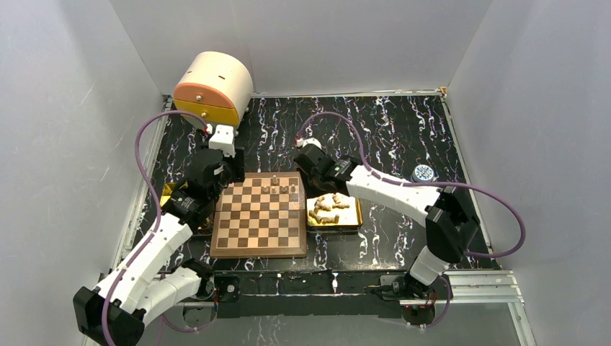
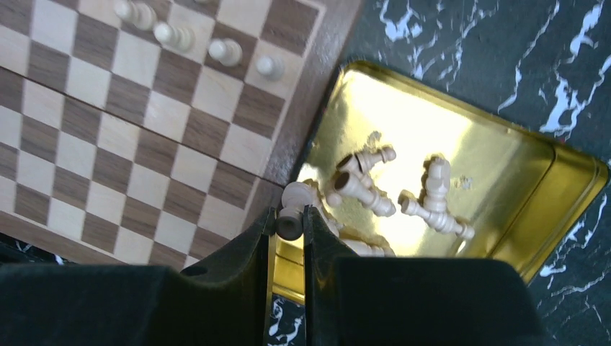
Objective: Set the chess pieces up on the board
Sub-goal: Place the chess piece on the chessboard.
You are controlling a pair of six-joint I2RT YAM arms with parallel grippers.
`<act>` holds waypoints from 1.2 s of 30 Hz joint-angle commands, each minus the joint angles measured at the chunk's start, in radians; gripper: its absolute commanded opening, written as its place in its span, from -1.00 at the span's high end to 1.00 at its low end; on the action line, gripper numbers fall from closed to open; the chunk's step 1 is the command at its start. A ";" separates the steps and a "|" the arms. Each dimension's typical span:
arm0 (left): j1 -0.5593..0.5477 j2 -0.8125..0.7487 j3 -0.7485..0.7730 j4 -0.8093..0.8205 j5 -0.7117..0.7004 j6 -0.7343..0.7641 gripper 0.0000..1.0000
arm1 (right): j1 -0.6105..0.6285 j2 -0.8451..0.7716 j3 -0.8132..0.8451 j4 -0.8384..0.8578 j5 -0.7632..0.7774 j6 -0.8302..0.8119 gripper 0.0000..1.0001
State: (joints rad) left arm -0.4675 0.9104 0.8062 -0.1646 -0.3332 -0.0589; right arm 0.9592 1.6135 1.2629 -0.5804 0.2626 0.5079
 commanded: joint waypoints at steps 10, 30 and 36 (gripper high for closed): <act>0.003 -0.064 -0.008 0.015 -0.033 0.006 -0.13 | -0.069 0.258 0.331 -0.033 -0.030 -0.114 0.59; 0.003 -0.080 -0.009 0.012 -0.031 0.010 -0.15 | -0.111 0.492 0.597 -0.133 -0.110 -0.130 0.54; 0.003 -0.082 -0.007 0.012 -0.027 0.010 -0.15 | -0.111 0.537 0.657 -0.188 -0.113 -0.125 0.53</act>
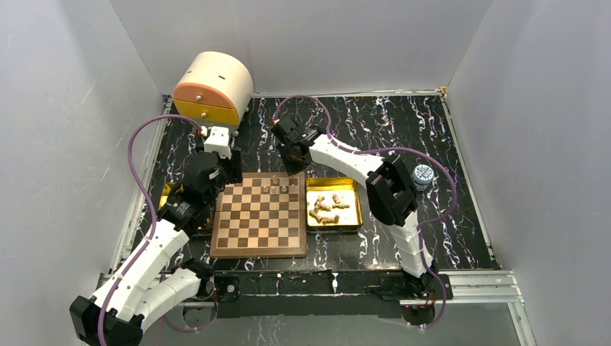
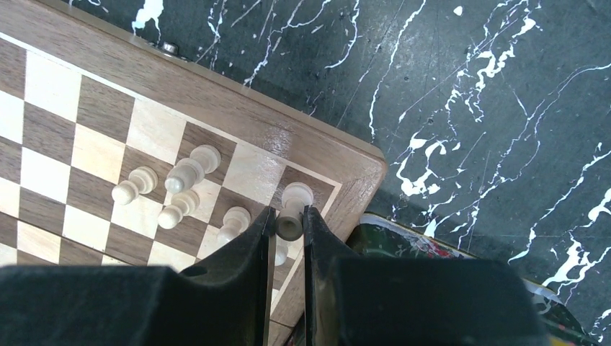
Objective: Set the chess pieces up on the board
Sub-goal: Place the chess piece on the chessboard.
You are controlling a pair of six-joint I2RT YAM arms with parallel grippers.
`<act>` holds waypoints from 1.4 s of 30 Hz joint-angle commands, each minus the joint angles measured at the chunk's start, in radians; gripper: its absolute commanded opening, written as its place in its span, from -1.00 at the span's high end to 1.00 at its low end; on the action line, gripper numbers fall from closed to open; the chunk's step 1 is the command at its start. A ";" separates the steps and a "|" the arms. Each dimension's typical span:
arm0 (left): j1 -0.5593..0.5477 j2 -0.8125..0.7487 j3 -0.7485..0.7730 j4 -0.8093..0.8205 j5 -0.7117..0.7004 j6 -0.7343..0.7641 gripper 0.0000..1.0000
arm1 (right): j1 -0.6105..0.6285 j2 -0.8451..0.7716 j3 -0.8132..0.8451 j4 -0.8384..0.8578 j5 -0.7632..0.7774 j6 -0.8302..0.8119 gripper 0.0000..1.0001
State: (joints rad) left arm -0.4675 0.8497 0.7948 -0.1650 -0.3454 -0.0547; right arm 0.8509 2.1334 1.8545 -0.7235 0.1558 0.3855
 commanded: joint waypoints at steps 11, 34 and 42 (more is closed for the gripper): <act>0.003 -0.029 0.004 0.014 -0.012 0.006 -0.16 | -0.003 0.052 0.070 -0.063 -0.038 0.009 0.49; 0.003 -0.026 0.001 0.015 -0.006 0.004 -0.17 | -0.004 0.087 0.076 -0.071 -0.002 0.015 0.26; 0.003 -0.035 0.000 0.013 -0.010 0.004 -0.18 | -0.004 0.086 0.073 -0.063 -0.016 0.021 0.25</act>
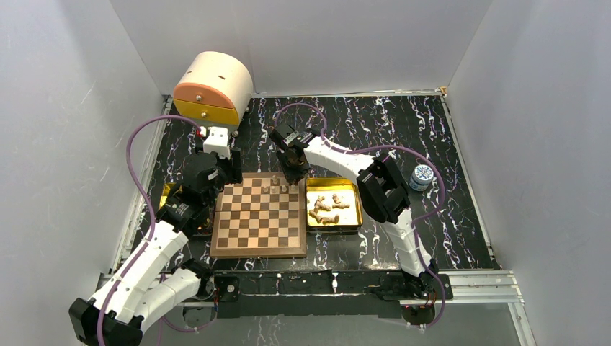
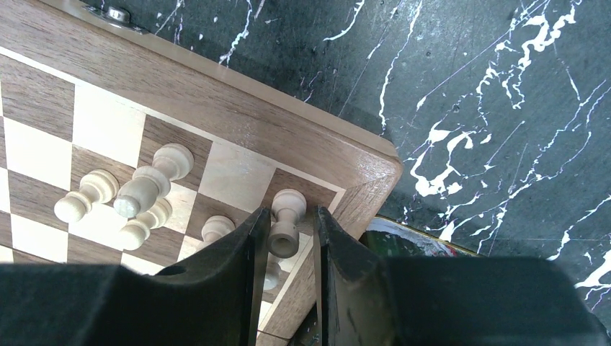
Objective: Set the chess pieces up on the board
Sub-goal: Place the chess piece on the chessboard.
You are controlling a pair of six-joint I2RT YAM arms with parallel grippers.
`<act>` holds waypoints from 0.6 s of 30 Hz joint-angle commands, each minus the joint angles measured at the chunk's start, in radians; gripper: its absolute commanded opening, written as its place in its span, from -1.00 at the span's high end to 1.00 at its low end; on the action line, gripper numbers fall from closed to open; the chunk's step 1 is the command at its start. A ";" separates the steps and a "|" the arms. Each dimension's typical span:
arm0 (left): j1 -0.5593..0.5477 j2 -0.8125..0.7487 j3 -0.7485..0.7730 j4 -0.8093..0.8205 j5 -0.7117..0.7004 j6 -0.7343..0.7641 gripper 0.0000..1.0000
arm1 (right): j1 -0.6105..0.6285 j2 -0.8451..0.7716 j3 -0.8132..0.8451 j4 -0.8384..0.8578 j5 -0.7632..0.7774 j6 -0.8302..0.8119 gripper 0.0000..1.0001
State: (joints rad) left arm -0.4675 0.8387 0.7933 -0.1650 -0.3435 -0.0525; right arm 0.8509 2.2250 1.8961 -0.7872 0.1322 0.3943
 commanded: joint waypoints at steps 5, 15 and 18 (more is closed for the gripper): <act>0.003 -0.023 0.003 0.014 -0.011 0.003 -0.18 | -0.004 -0.007 0.037 -0.001 0.004 0.014 0.25; 0.003 -0.021 0.002 0.015 -0.009 0.003 -0.20 | -0.006 0.007 0.068 -0.021 0.015 0.011 0.25; 0.003 -0.020 0.003 0.015 -0.009 0.003 -0.20 | -0.006 0.004 0.067 -0.025 0.025 0.011 0.25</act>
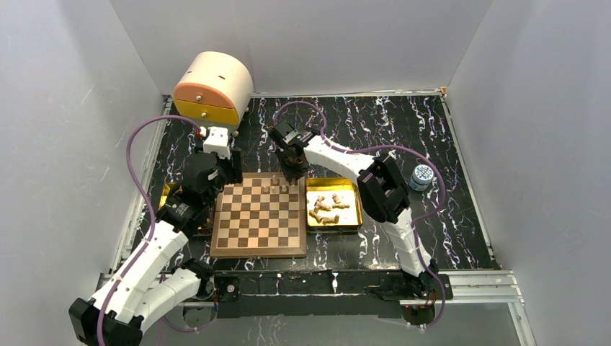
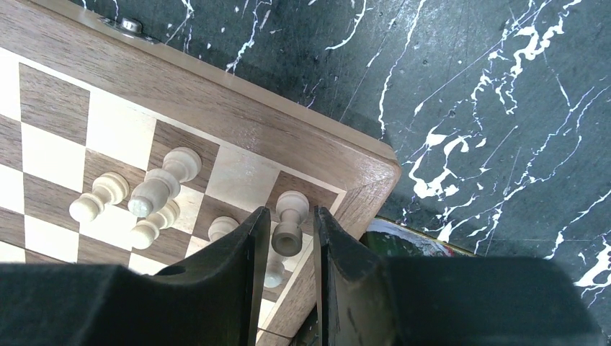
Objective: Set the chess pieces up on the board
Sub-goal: Place the chess piece on the chessboard.
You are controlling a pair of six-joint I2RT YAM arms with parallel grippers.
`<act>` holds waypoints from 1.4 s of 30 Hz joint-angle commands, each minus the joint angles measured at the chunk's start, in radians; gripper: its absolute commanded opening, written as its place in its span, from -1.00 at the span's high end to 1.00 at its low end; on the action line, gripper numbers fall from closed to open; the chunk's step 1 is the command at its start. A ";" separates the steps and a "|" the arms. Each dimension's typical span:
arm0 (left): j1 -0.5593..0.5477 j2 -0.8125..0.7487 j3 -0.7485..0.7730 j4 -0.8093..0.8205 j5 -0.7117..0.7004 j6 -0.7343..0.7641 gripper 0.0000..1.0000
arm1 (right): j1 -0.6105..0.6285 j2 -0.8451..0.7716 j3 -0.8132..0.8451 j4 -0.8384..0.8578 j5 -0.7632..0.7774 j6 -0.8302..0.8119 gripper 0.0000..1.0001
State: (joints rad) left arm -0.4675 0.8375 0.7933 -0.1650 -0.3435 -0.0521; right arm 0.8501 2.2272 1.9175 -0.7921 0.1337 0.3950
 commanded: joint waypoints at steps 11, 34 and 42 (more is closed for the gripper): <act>0.003 -0.019 0.001 0.014 -0.008 0.003 -0.21 | -0.007 0.002 0.053 -0.024 0.028 0.006 0.25; 0.003 0.004 -0.002 0.021 -0.014 0.001 -0.23 | -0.015 -0.172 -0.038 0.033 -0.020 -0.001 0.06; 0.003 0.010 -0.008 0.022 -0.016 -0.001 -0.23 | -0.020 -0.335 -0.220 0.097 -0.039 -0.052 0.05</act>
State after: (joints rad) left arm -0.4675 0.8471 0.7914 -0.1646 -0.3435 -0.0525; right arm 0.8356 1.9953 1.7584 -0.7380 0.0982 0.3790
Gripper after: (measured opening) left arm 0.615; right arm 0.469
